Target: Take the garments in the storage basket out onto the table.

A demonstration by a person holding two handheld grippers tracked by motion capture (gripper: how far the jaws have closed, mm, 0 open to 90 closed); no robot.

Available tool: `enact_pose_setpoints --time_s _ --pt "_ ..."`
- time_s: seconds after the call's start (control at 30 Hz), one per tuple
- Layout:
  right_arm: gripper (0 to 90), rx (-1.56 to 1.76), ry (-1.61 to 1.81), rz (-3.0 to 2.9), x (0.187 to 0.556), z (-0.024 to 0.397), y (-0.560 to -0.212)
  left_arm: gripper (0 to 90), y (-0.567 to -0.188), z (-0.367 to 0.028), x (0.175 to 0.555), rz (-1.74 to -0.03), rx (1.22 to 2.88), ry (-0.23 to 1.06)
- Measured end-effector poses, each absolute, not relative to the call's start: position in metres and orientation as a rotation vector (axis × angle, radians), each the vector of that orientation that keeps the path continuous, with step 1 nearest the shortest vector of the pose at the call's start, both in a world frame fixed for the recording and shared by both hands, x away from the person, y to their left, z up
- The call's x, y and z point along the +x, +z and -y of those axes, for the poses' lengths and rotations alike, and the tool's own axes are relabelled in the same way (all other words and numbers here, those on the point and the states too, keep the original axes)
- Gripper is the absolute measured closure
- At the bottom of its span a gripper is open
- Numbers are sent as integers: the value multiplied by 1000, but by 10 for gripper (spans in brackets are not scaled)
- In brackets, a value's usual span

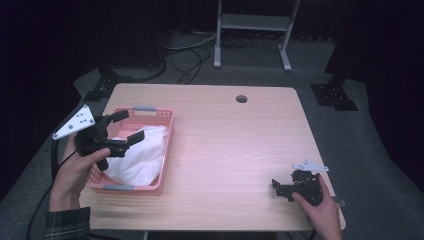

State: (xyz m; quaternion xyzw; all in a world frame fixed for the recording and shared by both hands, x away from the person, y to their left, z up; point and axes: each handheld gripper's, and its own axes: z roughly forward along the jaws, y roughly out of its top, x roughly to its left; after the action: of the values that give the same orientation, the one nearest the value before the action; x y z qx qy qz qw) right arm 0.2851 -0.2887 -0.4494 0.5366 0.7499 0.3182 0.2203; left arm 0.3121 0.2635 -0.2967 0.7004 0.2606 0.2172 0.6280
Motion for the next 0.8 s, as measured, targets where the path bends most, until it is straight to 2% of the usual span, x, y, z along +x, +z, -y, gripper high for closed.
enact_pose_setpoints --time_s 0.8 --pt "0 1484 881 -2073 285 289 -450 83 -287 -284 321 -614 1613 519"
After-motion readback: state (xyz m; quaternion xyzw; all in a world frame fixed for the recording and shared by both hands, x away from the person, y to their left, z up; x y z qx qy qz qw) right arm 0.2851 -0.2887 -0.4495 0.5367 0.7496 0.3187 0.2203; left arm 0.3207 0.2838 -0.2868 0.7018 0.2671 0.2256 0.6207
